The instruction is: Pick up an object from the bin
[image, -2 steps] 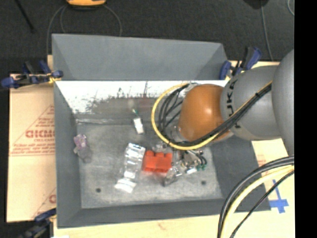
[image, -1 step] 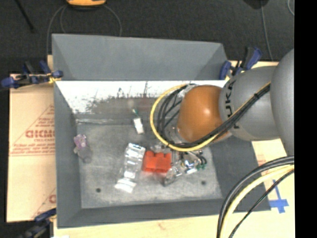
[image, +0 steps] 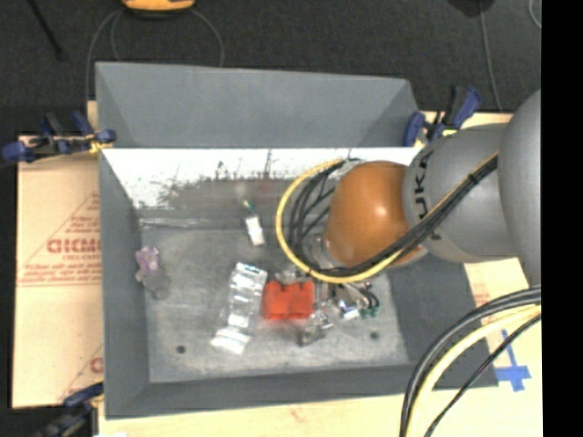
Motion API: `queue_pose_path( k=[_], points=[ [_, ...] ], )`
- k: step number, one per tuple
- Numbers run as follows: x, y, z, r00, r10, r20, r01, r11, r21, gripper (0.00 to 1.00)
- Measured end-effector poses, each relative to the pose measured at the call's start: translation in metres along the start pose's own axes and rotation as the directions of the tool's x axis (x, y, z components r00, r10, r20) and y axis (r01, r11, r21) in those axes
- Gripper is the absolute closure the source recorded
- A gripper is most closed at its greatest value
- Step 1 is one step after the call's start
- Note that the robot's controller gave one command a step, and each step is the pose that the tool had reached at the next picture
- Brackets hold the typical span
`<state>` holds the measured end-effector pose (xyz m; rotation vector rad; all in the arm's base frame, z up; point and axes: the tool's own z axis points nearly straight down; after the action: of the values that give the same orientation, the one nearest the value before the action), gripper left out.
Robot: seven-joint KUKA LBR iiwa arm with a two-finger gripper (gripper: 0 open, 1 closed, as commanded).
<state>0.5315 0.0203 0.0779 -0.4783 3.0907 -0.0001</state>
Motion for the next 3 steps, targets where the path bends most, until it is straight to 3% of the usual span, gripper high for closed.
queue_pose_path(
  k=[1,2,3],
  points=[
    [0.0155,0.0021,0.0001,0.992,0.123,0.014,-0.123,0.992,0.002,0.0],
    [0.0154,0.0054,0.0002,1.0,-0.014,0.013,0.014,1.0,0.005,0.0],
    [0.0125,0.0097,0.0003,0.999,-0.03,0.01,0.03,1.0,0.007,0.0]
  ],
)
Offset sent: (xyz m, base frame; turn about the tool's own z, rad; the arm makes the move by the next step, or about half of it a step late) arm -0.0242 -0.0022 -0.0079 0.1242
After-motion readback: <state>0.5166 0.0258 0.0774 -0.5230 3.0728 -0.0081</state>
